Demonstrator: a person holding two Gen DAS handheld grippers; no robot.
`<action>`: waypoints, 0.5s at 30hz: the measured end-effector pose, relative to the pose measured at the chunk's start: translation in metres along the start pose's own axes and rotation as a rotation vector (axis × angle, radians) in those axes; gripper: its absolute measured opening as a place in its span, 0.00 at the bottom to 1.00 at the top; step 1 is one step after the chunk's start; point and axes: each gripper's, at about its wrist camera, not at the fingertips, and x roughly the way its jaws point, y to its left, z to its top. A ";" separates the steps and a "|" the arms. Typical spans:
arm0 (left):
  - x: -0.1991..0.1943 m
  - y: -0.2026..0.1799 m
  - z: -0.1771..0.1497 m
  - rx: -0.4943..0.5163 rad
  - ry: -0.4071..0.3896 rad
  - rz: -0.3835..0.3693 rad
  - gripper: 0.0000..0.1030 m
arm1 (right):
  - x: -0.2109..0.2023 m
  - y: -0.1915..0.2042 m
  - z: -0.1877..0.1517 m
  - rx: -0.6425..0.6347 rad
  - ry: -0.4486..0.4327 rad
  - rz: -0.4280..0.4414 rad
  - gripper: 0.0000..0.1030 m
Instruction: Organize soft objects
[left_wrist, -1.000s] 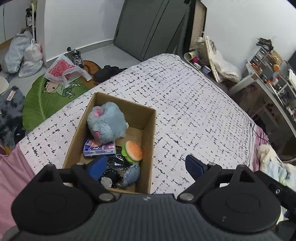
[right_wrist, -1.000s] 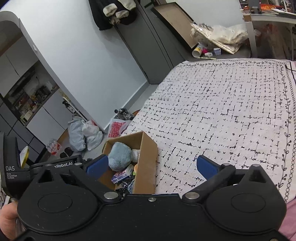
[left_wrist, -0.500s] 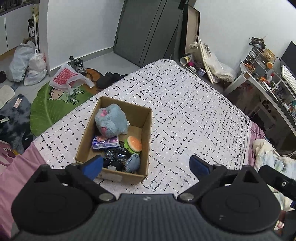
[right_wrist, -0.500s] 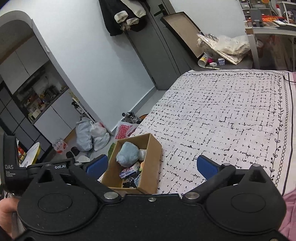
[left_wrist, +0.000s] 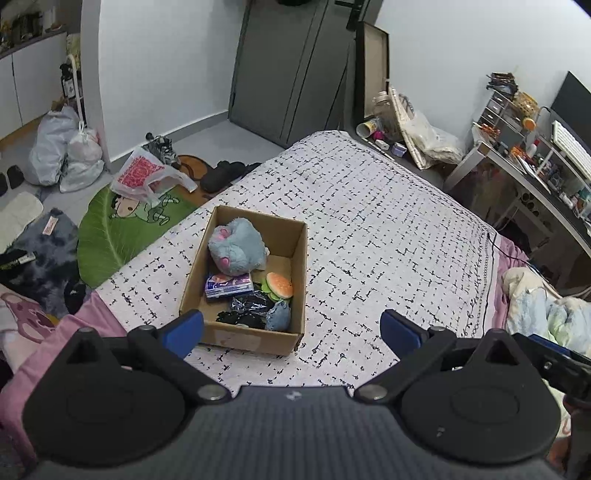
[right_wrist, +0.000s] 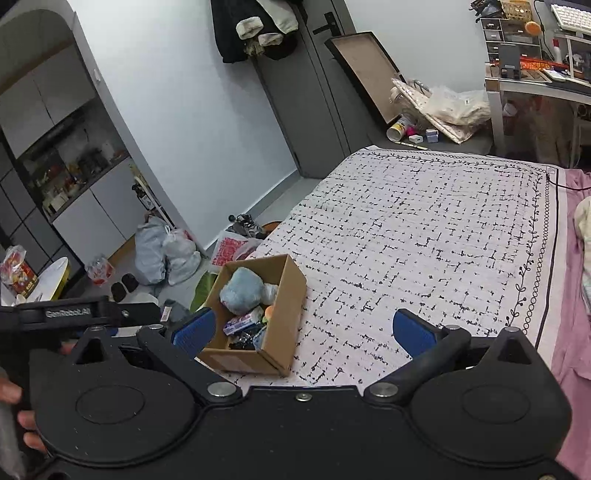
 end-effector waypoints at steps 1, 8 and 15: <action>-0.004 0.000 -0.001 0.004 -0.005 0.002 0.98 | -0.001 0.000 -0.001 0.000 0.002 0.004 1.00; -0.016 0.001 -0.008 0.020 -0.004 0.003 0.98 | -0.004 0.008 -0.005 -0.040 0.019 -0.016 1.00; -0.021 -0.005 -0.016 0.072 0.002 0.006 0.98 | -0.006 0.010 -0.008 -0.048 0.038 -0.026 1.00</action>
